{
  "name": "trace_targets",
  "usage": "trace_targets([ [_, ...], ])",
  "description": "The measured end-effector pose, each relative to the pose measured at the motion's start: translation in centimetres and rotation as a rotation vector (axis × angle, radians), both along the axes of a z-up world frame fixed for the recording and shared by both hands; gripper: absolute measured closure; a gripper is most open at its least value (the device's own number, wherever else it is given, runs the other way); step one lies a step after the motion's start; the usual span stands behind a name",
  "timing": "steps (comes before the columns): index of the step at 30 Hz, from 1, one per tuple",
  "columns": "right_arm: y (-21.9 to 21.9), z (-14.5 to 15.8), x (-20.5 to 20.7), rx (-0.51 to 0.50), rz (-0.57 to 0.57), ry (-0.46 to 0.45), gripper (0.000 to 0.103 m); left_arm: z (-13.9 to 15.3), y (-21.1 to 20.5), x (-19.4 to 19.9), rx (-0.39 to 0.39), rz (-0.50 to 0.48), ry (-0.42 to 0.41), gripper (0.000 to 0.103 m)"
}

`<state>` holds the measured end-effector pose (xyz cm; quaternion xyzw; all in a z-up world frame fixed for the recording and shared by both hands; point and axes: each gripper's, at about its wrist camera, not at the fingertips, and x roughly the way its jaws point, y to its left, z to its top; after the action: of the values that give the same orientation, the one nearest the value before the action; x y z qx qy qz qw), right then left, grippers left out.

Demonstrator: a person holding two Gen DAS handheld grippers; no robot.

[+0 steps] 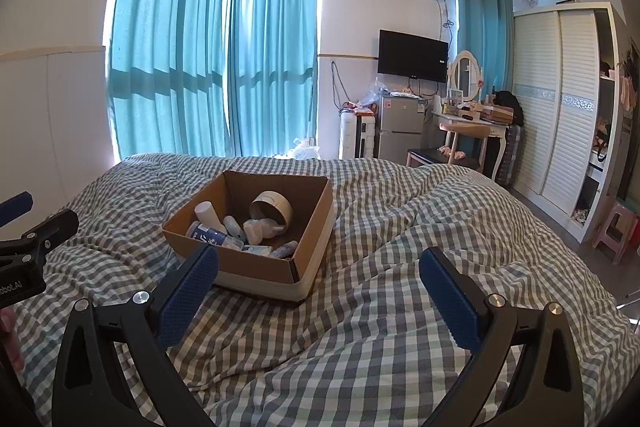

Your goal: Organize objects

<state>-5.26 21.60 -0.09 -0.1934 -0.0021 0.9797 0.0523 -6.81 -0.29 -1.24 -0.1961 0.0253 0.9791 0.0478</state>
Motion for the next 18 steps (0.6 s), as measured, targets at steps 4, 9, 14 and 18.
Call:
trace_targets([
  [4,-0.15,-0.10,0.03,0.005,0.000,-0.001,0.002,-0.07,-0.01,0.18,-0.005,0.014,0.008,0.000],
  [9,-0.25,-0.18,0.12,0.004,0.000,-0.005,0.002,-0.11,-0.09,0.30,-0.007,0.025,0.010,0.000],
  [14,-0.30,-0.27,0.15,0.006,0.001,-0.006,0.002,-0.17,-0.15,0.33,-0.002,0.020,0.004,0.000],
  [18,-0.32,-0.29,0.16,0.006,0.002,-0.007,0.002,-0.23,-0.08,0.33,-0.004,0.016,0.002,0.000],
])
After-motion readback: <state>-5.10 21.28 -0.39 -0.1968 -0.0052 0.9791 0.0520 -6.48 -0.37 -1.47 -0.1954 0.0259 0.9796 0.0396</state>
